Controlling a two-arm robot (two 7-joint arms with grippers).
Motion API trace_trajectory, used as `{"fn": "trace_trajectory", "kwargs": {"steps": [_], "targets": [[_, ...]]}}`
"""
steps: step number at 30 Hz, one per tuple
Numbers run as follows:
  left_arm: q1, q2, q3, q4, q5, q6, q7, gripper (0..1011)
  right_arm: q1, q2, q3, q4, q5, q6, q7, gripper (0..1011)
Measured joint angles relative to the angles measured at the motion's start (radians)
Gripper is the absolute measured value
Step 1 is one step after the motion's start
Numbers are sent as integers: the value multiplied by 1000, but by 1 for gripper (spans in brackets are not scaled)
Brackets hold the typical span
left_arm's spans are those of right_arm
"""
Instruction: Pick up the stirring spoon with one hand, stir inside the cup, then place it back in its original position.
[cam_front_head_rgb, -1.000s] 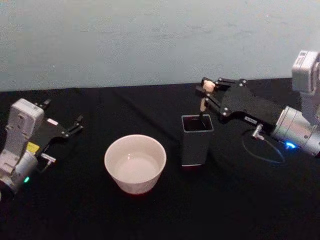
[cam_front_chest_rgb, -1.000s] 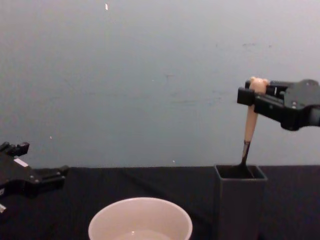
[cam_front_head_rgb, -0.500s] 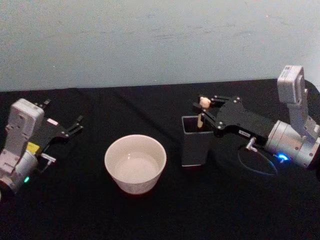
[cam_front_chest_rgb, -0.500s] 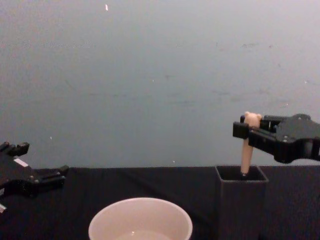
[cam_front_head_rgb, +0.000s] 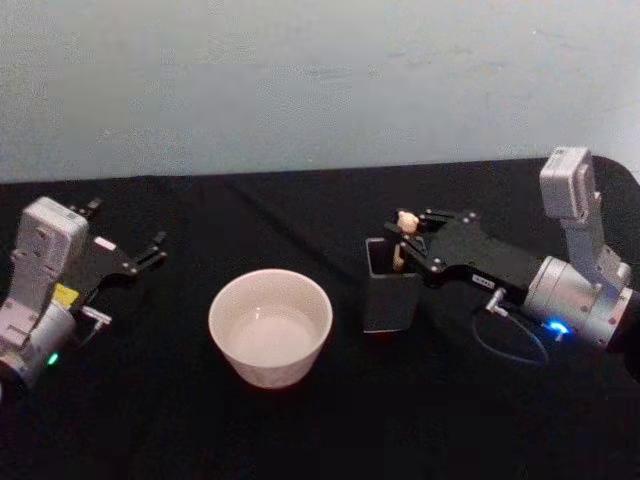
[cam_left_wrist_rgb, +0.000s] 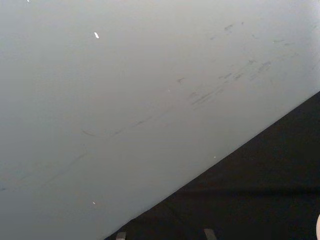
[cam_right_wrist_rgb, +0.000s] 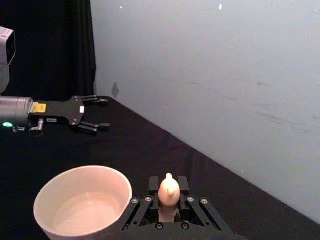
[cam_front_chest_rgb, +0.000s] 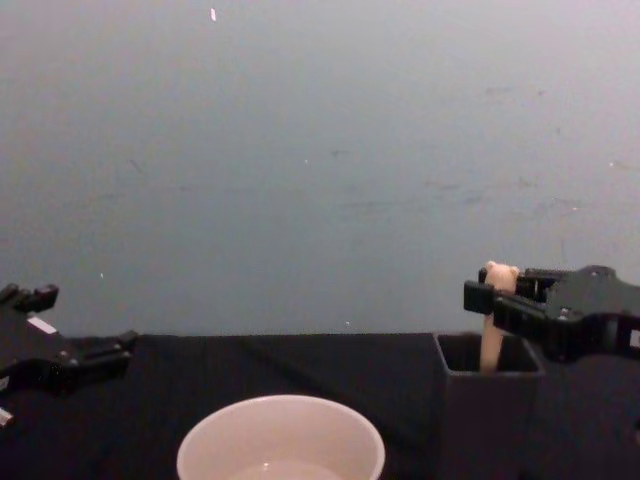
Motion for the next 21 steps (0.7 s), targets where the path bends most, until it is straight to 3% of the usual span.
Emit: {"fn": "trace_trajectory", "kwargs": {"steps": [21], "targets": [[0,0,0,0,0,0,0,1001,-10,-12,3,9,-16,15,-27,212]]}}
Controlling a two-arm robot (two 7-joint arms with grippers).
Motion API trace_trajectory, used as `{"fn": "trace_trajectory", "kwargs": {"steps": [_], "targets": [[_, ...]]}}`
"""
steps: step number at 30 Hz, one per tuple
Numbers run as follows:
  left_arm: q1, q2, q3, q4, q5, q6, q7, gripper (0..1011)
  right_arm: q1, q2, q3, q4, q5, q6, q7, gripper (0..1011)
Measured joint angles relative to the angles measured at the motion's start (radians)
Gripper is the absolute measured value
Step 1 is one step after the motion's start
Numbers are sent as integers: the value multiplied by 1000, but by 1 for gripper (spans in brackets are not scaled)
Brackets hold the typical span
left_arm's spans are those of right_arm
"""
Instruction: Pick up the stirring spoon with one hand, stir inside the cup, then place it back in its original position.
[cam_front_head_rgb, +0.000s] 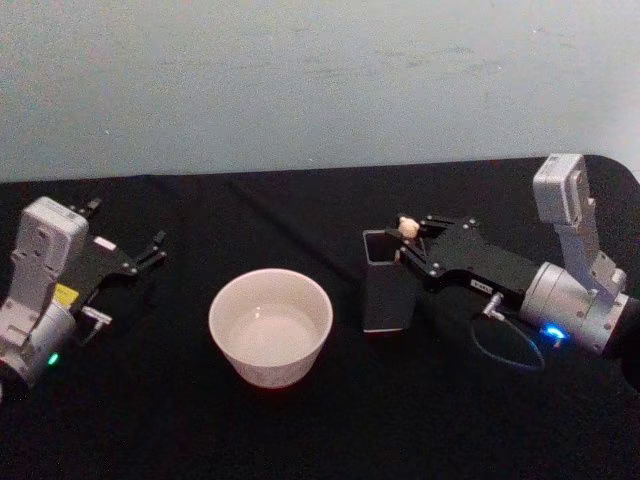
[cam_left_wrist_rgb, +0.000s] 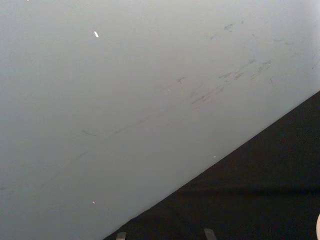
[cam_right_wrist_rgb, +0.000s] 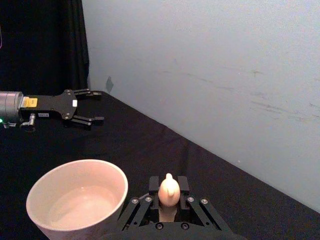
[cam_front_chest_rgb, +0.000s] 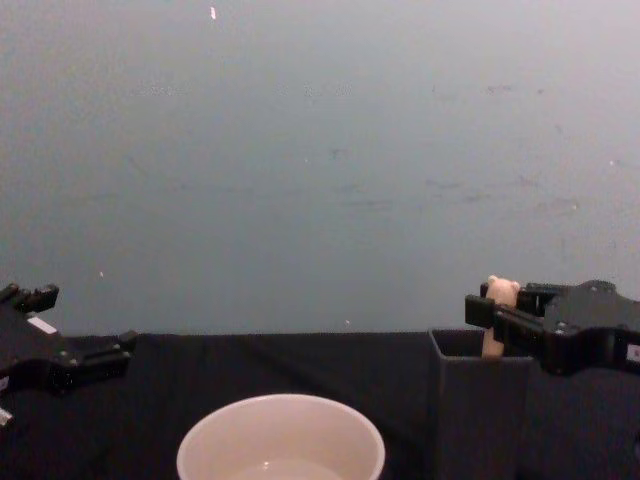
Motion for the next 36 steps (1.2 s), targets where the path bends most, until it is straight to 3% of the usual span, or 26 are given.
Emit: {"fn": "trace_trajectory", "kwargs": {"steps": [9,14,19,22,30,36], "targets": [[0,0,0,0,0,0,0,1001,0,1,0,0,2,-1,2,253],[0,0,0,0,0,0,0,1001,1,1,0,0,2,-1,3,449],[0,0,0,0,0,0,0,1001,1,1,0,0,3,-1,3,559],[0,0,0,0,0,0,0,1001,1,1,0,0,3,-2,3,699],[0,0,0,0,0,0,0,1001,2,1,0,0,4,-2,4,935],[0,0,0,0,0,0,0,1001,2,1,0,0,4,-2,4,1000]]}}
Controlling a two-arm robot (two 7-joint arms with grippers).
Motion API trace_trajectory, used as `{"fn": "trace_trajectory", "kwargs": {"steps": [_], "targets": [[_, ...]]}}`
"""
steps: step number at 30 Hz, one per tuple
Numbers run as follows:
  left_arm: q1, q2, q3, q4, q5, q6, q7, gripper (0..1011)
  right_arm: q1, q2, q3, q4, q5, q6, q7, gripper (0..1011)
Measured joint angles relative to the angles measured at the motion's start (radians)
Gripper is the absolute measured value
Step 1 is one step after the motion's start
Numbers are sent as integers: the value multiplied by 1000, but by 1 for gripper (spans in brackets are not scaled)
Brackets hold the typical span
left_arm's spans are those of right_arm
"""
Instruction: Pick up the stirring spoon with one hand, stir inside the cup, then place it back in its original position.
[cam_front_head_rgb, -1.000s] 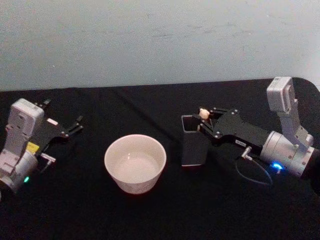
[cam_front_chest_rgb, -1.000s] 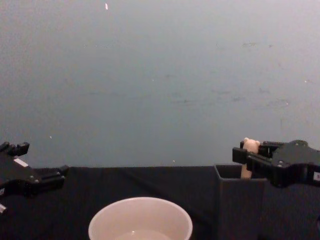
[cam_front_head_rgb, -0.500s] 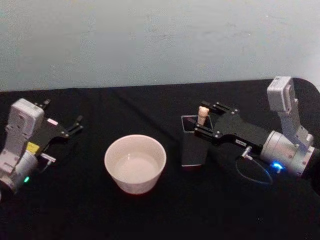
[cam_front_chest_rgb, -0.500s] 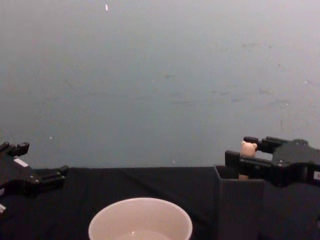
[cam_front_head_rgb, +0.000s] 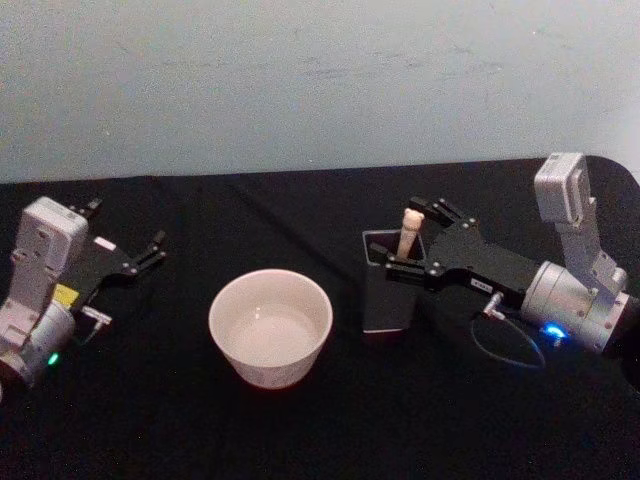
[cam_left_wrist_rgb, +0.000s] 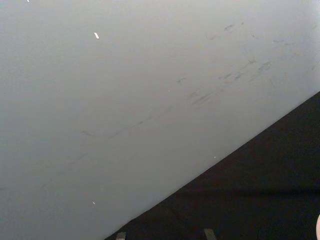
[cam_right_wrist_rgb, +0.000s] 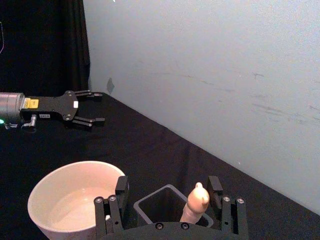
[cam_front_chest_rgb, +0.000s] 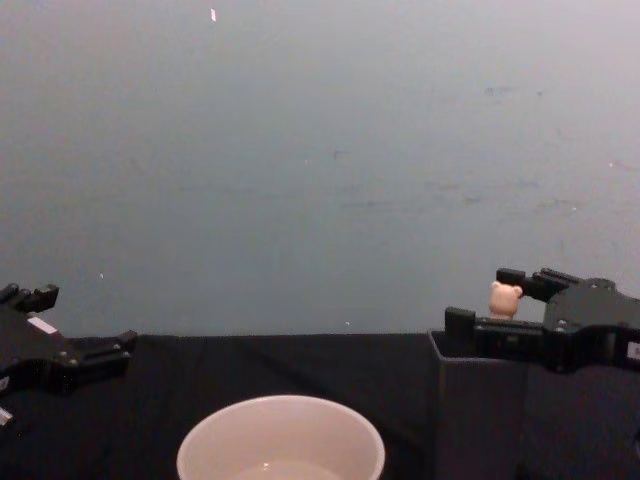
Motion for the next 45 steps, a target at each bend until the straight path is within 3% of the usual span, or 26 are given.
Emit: {"fn": "trace_trajectory", "kwargs": {"steps": [4,12,17,21,29,34,45], "targets": [[0,0,0,0,0,0,0,1001,1,-3,6,-4,0,-7,-2,1002],[0,0,0,0,0,0,0,1001,10,-22,65,-45,12,-61,-43,1002],[0,0,0,0,0,0,0,1001,-2,-36,122,-78,3,-78,-121,1002],[0,0,0,0,0,0,0,1001,-29,-49,154,-88,-45,-29,-227,1002],[0,0,0,0,0,0,0,1001,-64,-80,165,-54,-104,77,-336,1002],[0,0,0,0,0,0,0,1001,-66,-99,154,-12,-132,120,-346,1002],[0,0,0,0,0,0,0,1001,-59,-113,145,21,-154,144,-333,1002]]}}
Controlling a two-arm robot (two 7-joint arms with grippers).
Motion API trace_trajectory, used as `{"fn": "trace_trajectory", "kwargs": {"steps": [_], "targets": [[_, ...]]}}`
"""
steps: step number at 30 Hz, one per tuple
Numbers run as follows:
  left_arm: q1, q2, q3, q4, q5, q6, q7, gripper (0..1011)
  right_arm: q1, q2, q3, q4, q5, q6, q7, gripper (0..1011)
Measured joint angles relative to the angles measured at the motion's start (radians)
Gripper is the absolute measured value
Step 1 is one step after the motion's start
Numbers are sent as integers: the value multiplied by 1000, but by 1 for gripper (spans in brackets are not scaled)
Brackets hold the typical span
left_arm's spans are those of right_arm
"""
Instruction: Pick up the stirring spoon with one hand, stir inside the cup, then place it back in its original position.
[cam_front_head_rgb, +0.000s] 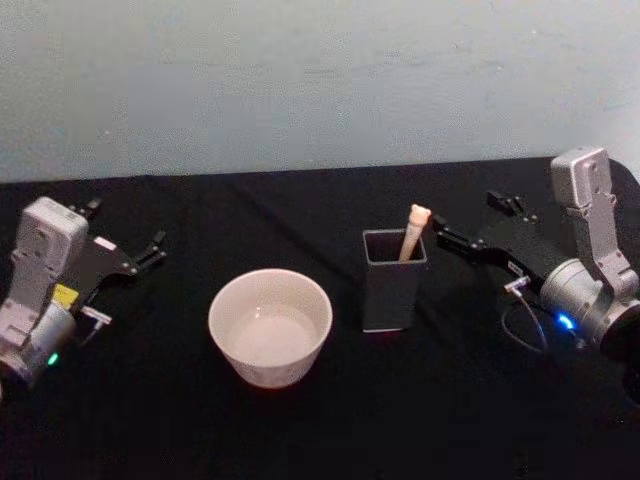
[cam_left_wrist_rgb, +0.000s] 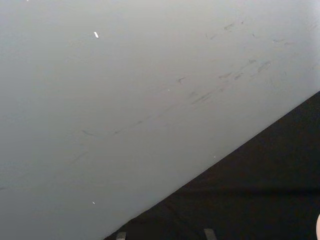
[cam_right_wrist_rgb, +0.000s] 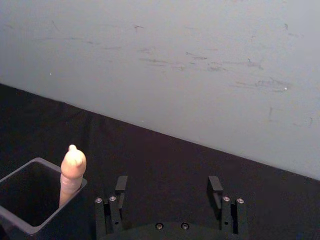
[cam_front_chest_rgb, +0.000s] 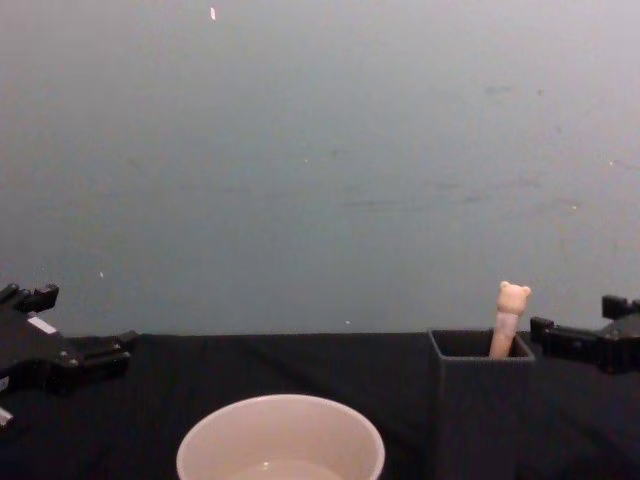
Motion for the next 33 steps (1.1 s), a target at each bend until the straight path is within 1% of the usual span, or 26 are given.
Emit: {"fn": "trace_trajectory", "kwargs": {"steps": [33], "targets": [[0,0,0,0,0,0,0,1001,-2,2,2,-6,3,-3,-5,1002]]}}
